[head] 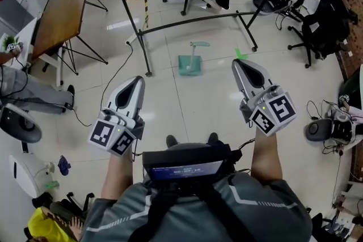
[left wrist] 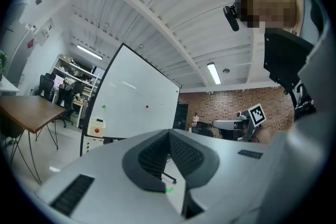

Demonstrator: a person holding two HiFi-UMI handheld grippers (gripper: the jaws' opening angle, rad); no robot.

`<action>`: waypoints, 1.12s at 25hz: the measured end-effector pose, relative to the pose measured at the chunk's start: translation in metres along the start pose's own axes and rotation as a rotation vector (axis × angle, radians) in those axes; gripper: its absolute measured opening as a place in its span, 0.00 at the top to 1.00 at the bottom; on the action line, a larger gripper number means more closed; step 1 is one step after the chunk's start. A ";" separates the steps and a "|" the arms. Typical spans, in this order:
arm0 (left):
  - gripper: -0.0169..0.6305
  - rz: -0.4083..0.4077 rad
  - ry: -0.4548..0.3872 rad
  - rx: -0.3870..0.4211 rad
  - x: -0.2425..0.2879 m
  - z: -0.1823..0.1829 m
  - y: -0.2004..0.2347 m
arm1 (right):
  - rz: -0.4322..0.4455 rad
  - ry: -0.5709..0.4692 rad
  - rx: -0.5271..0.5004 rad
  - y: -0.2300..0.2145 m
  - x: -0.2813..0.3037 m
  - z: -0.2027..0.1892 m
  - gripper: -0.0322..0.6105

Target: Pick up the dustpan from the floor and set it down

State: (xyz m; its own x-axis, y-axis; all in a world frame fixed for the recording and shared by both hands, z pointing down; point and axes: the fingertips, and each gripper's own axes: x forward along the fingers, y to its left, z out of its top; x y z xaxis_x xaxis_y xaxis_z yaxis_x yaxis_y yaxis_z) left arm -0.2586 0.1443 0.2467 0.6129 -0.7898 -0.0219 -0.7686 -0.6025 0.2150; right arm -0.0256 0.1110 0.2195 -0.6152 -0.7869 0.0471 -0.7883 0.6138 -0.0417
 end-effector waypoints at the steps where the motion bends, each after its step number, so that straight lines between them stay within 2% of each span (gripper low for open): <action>1: 0.93 -0.005 -0.002 -0.002 0.001 -0.001 -0.008 | -0.004 0.001 0.000 0.001 -0.011 -0.002 0.92; 6: 0.93 -0.027 -0.009 -0.002 0.017 -0.004 -0.057 | -0.007 0.000 0.002 -0.008 -0.057 0.003 0.92; 10: 0.93 -0.073 0.002 0.005 0.038 -0.005 -0.109 | -0.022 -0.028 0.032 -0.028 -0.100 0.011 0.92; 14: 0.93 -0.080 -0.004 0.020 0.053 -0.006 -0.140 | -0.032 -0.044 0.029 -0.048 -0.125 0.014 0.92; 24: 0.93 -0.060 0.022 0.050 0.079 -0.010 -0.163 | -0.008 -0.040 0.004 -0.069 -0.140 0.017 0.92; 28: 0.93 -0.056 0.026 0.059 0.074 -0.011 -0.159 | -0.010 -0.044 -0.003 -0.065 -0.137 0.016 0.92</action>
State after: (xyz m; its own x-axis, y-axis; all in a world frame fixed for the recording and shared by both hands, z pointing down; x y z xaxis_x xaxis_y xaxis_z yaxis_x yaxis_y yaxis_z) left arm -0.0891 0.1827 0.2213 0.6591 -0.7520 -0.0072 -0.7420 -0.6519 0.1562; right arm 0.1101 0.1776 0.1996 -0.6068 -0.7949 0.0031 -0.7944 0.6062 -0.0386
